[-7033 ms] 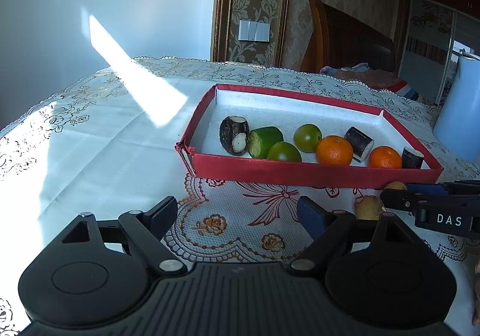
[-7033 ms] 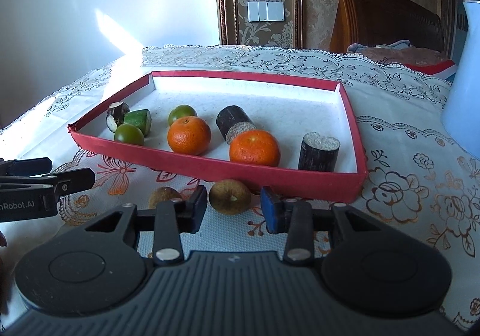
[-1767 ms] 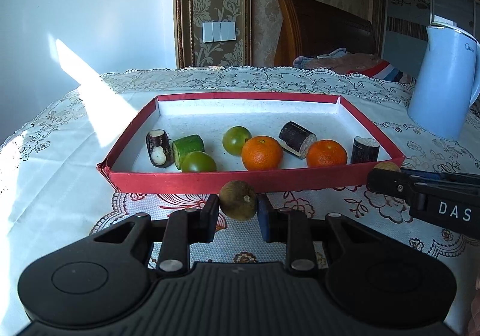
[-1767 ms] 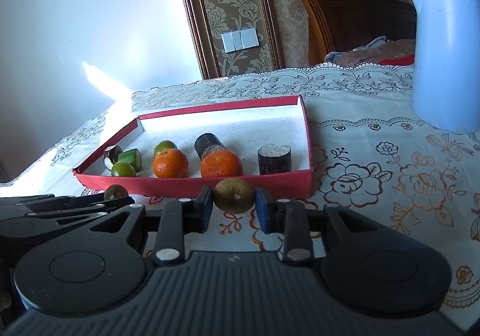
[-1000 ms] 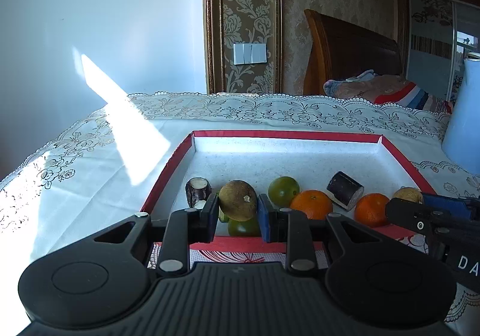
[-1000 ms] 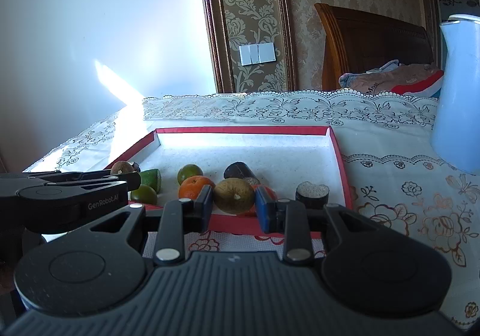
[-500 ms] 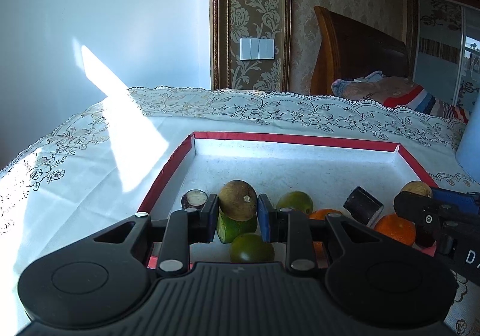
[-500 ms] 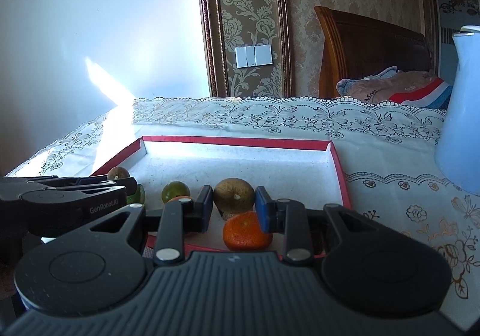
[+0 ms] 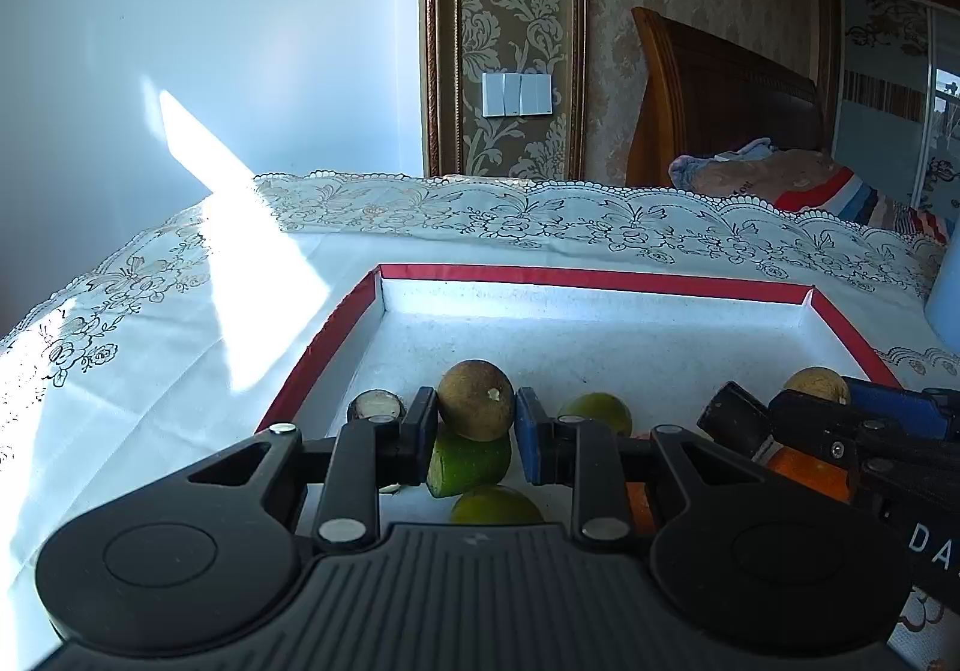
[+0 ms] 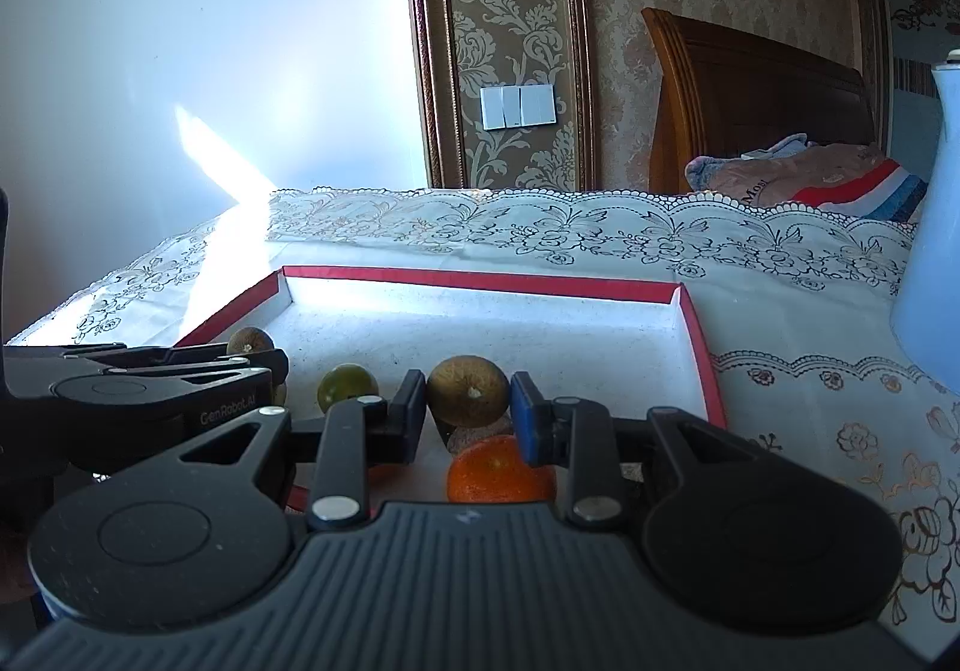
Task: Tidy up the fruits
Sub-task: 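Carry both brown fruits over the tray and lower them inside, then open both grippers and lift them away from the tray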
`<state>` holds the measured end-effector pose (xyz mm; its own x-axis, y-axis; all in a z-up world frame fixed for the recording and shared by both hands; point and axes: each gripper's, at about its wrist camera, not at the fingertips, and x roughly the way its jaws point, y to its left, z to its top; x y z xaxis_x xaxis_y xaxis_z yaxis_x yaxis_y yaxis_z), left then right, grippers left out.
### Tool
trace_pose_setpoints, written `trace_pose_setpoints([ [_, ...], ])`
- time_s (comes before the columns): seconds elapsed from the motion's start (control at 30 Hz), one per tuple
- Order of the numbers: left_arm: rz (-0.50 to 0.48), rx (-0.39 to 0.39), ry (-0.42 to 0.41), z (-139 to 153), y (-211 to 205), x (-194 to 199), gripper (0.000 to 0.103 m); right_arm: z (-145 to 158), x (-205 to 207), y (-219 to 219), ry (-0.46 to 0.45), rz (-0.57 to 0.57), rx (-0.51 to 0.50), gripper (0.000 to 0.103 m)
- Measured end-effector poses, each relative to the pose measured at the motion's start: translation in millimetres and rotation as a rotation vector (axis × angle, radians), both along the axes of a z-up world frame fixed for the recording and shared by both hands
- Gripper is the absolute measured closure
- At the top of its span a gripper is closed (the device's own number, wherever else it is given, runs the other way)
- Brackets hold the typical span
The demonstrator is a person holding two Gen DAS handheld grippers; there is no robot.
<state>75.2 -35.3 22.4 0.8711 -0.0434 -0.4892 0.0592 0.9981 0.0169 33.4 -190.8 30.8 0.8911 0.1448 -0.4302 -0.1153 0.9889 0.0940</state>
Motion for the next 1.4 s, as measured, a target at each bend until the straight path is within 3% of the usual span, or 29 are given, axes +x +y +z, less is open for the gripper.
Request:
trace_pose_setpoints([
  [0.67,0.019,-0.027,0.005,0.1,3.2,5.1,0.076,-8.1,6.0,4.1,0.006,-0.009,-0.008,0.074],
  [0.77,0.013,-0.024,0.001,-0.3,3.2,5.1,0.076,-7.8,5.2,3.7,0.002,-0.007,-0.003,0.068],
  [0.87,0.003,-0.039,0.015,-0.7,5.8,7.0,0.062,-7.4,2.8,3.8,-0.006,-0.009,0.001,0.064],
  [0.93,0.01,-0.058,0.016,0.3,9.0,7.7,0.035,-7.1,2.9,3.1,-0.005,-0.009,0.005,0.063],
  [0.97,0.023,-0.049,0.002,1.1,9.4,6.8,0.031,-6.8,2.5,2.8,-0.006,-0.009,0.007,0.064],
  [1.13,0.017,-0.022,0.0,-0.1,6.7,6.1,0.029,-4.5,-0.2,-0.8,-0.019,-0.016,0.02,0.058],
  [1.4,0.013,0.052,-0.035,2.1,-0.5,-7.0,0.029,-2.1,-8.3,-5.6,-0.031,-0.025,0.045,0.058],
])
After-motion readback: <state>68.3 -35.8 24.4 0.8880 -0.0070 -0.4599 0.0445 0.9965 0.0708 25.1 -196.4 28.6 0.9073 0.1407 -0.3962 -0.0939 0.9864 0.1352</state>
